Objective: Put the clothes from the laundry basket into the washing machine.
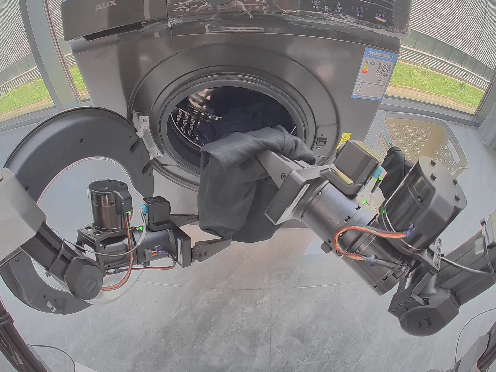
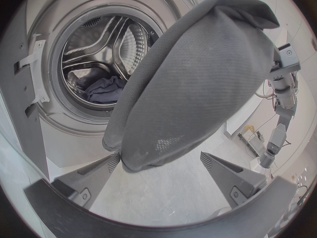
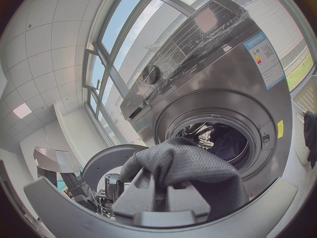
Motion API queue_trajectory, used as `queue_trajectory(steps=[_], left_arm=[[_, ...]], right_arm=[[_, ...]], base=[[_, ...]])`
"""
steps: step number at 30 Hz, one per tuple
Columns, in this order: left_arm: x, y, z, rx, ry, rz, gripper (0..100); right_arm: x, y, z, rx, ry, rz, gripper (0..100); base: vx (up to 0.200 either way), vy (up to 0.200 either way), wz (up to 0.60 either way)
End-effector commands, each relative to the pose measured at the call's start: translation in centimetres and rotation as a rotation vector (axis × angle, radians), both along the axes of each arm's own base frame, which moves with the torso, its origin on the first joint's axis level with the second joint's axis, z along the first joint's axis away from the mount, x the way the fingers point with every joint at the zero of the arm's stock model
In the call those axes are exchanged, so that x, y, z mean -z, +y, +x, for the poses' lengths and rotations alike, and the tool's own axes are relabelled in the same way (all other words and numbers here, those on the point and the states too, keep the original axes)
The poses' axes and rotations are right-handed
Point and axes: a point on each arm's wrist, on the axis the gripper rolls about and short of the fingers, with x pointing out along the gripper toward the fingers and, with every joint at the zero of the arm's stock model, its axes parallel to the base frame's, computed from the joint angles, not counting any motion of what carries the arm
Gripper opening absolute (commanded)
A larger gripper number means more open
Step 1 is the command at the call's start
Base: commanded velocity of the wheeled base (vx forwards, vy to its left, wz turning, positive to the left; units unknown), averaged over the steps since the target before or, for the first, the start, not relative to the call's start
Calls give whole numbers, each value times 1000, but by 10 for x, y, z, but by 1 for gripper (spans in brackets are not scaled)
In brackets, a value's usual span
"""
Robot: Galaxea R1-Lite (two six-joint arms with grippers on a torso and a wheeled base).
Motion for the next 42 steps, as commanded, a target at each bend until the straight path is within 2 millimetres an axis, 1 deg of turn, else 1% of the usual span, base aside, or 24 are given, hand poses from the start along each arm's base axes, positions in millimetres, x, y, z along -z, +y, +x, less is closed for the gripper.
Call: queue_trajectory(steps=[1, 4, 10, 11, 17, 18, 22, 23, 26, 29, 32, 35, 36, 37, 40, 42], left_arm=[[5, -3, 8, 0, 4, 2, 100], [4, -5, 12, 1, -5, -3, 100], [4, -9, 13, 9, -33, -12, 100], [4, -9, 13, 9, -36, -14, 0], [4, -10, 1, 29, -66, -26, 0], [2, -11, -9, 42, -85, -33, 0], [-2, -11, -33, 78, -99, -43, 0], [-3, -11, -37, 83, -101, -44, 0], [-12, -7, -54, 98, -143, -66, 0], [-19, -3, -64, 102, -165, -87, 0], [-28, -5, -76, 129, -182, -120, 0], [-37, -7, -86, 150, -200, -159, 0], [-39, -7, -87, 154, -203, -165, 0], [-41, -10, -87, 164, -204, -178, 0], [-43, -11, -88, 167, -208, -184, 0], [-45, -9, -84, 154, -219, -194, 0]], right_arm=[[1, 2, -2, -8, 1, -2, 0], [2, 2, -3, -11, 5, -7, 0], [3, 1, -3, -10, 8, -8, 0], [3, 1, -3, -9, 8, -8, 0], [5, 0, -2, -5, 11, -15, 0], [7, 0, 0, -1, 14, -16, 0], [7, -1, 1, 2, 14, -16, 0], [7, 0, 1, 2, 15, -18, 0], [10, 0, 3, 7, 19, -22, 0], [13, 0, 3, 5, 26, -30, 0], [17, 1, 1, -1, 34, -41, 0], [28, 0, 2, -4, 56, -70, 0], [29, 0, 2, -6, 58, -73, 100], [33, 0, 2, -8, 60, -80, 100], [37, 2, 2, -12, 53, -74, 100], [48, 2, 1, -20, 71, -98, 100]], base=[[0, 0, 0], [0, 0, 0], [0, 0, 0], [0, 0, 0], [0, 0, 0], [0, 0, 0], [0, 0, 0], [0, 0, 0], [0, 0, 0], [0, 0, 0], [0, 0, 0], [0, 0, 0], [0, 0, 0], [0, 0, 0], [0, 0, 0], [0, 0, 0]])
